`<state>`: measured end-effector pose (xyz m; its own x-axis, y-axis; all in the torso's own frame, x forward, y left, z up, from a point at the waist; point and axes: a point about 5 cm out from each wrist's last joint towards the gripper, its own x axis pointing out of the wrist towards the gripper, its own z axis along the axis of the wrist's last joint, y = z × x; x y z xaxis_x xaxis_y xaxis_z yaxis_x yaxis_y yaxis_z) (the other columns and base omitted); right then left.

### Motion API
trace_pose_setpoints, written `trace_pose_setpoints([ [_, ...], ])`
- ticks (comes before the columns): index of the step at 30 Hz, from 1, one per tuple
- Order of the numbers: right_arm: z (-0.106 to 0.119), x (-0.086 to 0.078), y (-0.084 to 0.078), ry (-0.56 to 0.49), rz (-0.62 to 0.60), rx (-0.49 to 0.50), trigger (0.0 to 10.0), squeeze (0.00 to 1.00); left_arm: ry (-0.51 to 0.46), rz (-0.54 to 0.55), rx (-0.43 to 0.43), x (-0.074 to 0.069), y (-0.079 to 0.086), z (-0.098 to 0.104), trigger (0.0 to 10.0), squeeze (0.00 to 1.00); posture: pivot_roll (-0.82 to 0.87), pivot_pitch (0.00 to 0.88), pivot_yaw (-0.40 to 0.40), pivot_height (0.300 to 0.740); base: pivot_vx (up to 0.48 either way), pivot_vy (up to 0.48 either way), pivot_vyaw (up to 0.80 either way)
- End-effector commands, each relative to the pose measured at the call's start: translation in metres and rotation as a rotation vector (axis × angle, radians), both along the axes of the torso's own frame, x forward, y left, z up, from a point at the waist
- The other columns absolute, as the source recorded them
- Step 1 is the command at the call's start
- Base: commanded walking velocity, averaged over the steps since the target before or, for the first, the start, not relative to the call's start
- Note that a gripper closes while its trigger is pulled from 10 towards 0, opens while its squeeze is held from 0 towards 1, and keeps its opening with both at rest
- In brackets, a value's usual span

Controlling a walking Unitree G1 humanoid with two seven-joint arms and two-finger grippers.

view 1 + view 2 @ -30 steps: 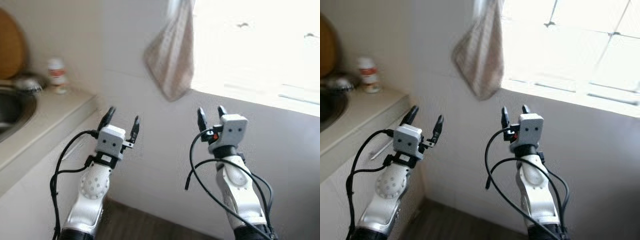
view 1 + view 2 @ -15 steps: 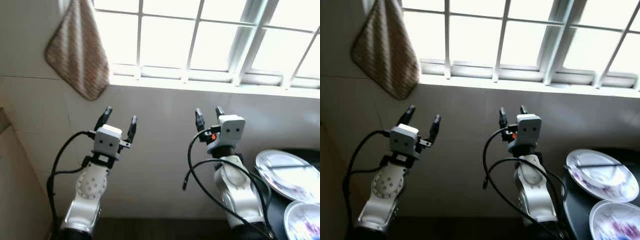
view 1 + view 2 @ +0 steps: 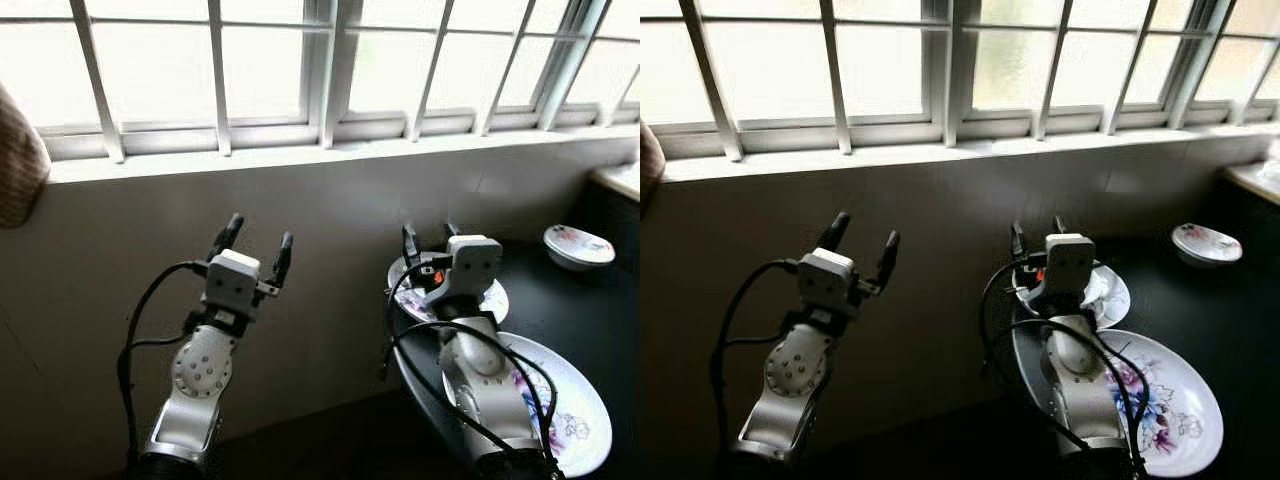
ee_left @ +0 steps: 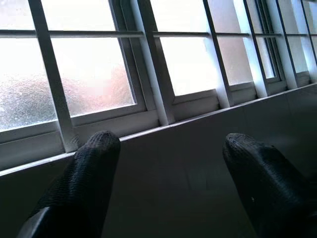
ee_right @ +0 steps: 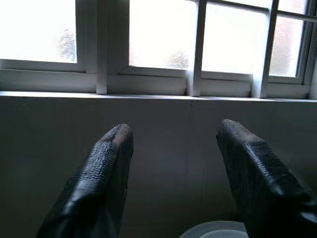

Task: Kitchen organization

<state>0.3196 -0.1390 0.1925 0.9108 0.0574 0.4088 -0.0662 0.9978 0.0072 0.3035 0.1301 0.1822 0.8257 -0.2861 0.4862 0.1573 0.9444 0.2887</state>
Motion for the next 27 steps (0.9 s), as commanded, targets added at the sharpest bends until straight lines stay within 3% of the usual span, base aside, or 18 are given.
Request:
trace_pose_setpoints([
  [1,0.0,0.0,-0.001,0.0,-0.022,0.021,10.0,0.0,-0.006,0.009,0.016,0.001,0.005,0.001,10.0,0.0,-0.03,0.0,-0.046,0.74,0.0,0.0,-0.8],
  [11,-0.004,0.002,-0.01,0.036,-0.084,0.031,10.0,0.0,0.001,0.002,0.004,0.0,0.003,0.0,10.0,0.0,-0.04,0.0,-0.045,0.74,0.0,0.0,-0.8],
  [22,-0.023,0.008,-0.023,0.183,-0.173,0.153,10.0,0.0,0.026,0.014,-0.017,0.0,0.007,-0.002,10.0,0.0,-0.03,0.0,-0.051,0.74,0.0,0.0,-0.8],
  [27,-0.035,0.011,-0.021,0.283,-0.134,0.194,10.0,0.0,0.027,0.015,-0.016,0.0,0.007,-0.002,10.0,0.0,-0.04,0.0,-0.05,0.74,0.0,0.0,-0.71],
])
